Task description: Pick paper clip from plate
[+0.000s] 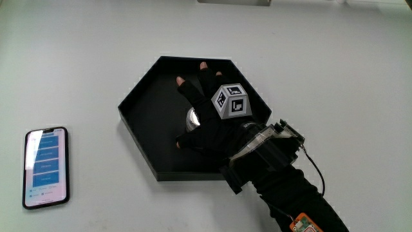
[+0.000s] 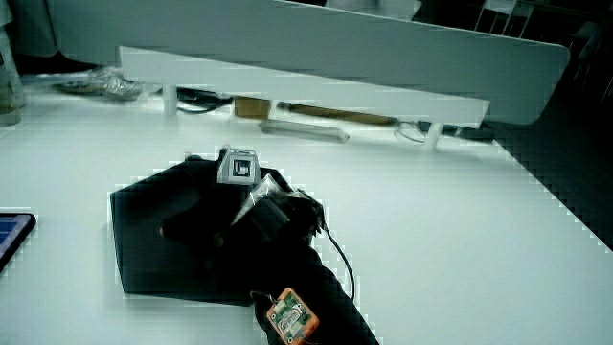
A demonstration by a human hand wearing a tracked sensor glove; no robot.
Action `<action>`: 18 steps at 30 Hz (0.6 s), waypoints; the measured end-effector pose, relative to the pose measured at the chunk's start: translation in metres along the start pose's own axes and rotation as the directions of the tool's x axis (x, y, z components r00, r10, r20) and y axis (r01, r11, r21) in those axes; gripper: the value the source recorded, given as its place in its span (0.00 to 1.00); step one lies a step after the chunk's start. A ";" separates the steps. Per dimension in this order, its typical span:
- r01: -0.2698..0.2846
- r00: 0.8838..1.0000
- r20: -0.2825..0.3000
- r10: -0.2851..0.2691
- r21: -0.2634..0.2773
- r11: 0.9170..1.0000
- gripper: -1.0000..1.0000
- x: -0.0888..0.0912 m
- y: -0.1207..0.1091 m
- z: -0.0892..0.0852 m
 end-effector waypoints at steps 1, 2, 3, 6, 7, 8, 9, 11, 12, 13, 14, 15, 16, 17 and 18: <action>0.024 1.000 0.015 -0.023 -0.042 0.999 0.50 0.001 0.005 -0.004; 0.041 0.998 0.043 -0.037 -0.097 0.994 0.50 0.000 0.009 -0.006; 0.047 0.997 0.064 -0.038 -0.142 0.989 0.50 0.001 0.012 -0.010; 0.084 0.994 0.086 -0.069 -0.180 0.980 0.50 0.005 0.017 -0.013; 0.080 0.996 0.059 -0.070 -0.194 0.978 0.55 0.007 0.019 -0.015; 0.086 0.996 0.052 -0.077 -0.190 0.978 0.59 0.007 0.019 -0.014; 0.056 0.998 0.041 -0.049 -0.184 0.981 0.64 0.007 0.020 -0.015; 0.021 0.999 -0.047 -0.027 -0.128 0.991 0.73 0.010 0.020 -0.014; 0.019 0.995 -0.094 -0.026 -0.069 0.997 0.77 0.010 0.017 -0.011; 0.030 0.997 -0.065 -0.032 -0.033 0.999 0.82 0.011 0.018 -0.011; 0.016 0.997 -0.074 -0.019 -0.039 0.999 0.86 0.010 0.017 -0.011; 0.010 0.996 -0.088 -0.012 -0.025 1.000 0.91 0.011 0.017 -0.010; 0.016 0.996 -0.085 -0.017 -0.010 1.000 0.95 0.012 0.016 -0.009; 0.014 0.996 -0.090 -0.015 -0.011 1.000 1.00 0.012 0.016 -0.010; -0.004 0.995 -0.099 0.002 -0.020 1.000 1.00 0.011 0.016 -0.010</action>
